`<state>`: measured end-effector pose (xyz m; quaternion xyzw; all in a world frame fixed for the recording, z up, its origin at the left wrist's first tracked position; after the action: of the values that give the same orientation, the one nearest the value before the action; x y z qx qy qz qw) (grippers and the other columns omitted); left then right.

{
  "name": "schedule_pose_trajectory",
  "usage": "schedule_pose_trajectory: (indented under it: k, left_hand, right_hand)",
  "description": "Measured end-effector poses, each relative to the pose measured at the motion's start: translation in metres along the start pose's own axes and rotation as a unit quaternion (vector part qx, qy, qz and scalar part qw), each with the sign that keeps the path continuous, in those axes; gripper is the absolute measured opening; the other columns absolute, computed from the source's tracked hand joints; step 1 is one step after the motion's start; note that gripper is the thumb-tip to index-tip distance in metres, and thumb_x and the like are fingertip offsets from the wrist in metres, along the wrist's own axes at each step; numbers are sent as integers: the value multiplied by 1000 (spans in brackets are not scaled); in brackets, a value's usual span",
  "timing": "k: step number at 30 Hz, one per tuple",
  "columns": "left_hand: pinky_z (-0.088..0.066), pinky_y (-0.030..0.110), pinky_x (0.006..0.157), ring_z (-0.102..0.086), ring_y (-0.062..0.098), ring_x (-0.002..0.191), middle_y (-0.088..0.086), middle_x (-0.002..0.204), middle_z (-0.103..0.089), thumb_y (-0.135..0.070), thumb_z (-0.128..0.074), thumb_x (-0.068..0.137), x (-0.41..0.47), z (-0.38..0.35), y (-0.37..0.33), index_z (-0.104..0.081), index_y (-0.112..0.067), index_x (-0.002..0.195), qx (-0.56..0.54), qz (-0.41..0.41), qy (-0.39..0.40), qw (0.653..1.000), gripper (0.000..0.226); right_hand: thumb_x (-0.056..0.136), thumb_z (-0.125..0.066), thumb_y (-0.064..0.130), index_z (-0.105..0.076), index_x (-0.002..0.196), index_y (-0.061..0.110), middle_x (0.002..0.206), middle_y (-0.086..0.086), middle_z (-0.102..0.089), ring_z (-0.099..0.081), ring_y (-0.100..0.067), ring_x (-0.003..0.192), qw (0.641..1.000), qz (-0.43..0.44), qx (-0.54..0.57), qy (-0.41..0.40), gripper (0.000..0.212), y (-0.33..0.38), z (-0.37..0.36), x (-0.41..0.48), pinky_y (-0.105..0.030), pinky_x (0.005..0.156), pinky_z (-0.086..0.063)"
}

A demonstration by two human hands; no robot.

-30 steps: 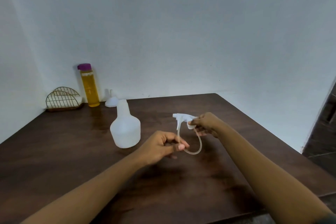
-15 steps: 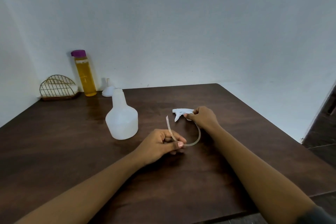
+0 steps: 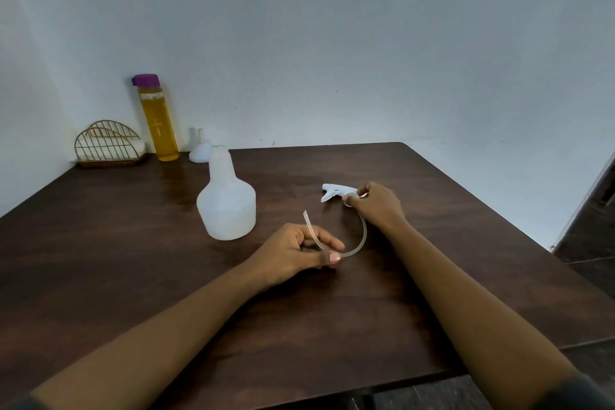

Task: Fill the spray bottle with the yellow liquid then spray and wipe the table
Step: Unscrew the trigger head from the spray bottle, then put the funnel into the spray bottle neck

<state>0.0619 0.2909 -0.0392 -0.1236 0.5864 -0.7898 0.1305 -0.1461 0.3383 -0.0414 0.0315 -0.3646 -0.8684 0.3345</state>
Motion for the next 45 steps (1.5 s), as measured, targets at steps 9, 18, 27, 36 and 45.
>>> schedule_pose_trajectory:
  k: [9,18,27,36,45]
  left_hand:
    - [-53,21,81,-71,14,84,7,90,-75,-14,-79,72,-6,5,-2,-71,-12,99,32,-1,-20,999,28]
    - [-54,31,90,-71,17,90,2,103,-73,-19,-83,66,-25,14,-2,-64,-22,111,10,23,-27,999,49]
    - [-55,32,67,-61,13,86,-9,95,-62,-41,-71,76,-91,88,-20,-63,-20,101,183,-202,-422,865,33]
    - [-46,38,97,-51,18,122,-2,134,-54,-47,-76,70,-15,127,0,-47,-20,133,112,2,-373,921,75]
    - [-46,28,88,-55,16,114,3,131,-57,-32,-74,78,-27,188,19,-50,-15,133,139,-14,-421,896,62]
  right_hand:
    - [80,-65,43,-62,100,14,99,1,-65,-59,-19,98,999,-10,42,10,37,-5,1,-1,-34,84,-47]
    - [77,-67,49,-60,104,17,105,-1,-66,-63,-24,97,998,-17,51,14,42,-7,4,-5,-41,88,-51]
    - [86,-59,39,-59,113,18,102,0,-55,-55,-17,89,994,71,-3,-80,35,21,15,-11,-28,74,-40]
    - [85,-61,31,-65,97,17,84,6,-62,-58,-11,75,980,195,10,41,18,126,-6,-13,-26,66,-45]
    - [83,-64,20,-63,105,10,111,-4,-64,-56,-20,104,960,238,-62,133,24,222,-75,51,-30,84,-45]
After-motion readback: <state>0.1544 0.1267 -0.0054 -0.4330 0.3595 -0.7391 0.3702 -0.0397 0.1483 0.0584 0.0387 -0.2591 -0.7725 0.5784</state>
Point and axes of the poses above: each hand's wrist, its own x-axis towards the middle knuckle, its own z-axis out of the back of the hand, y = z × x, the point moved 2 cm from there along x, towards the middle knuckle
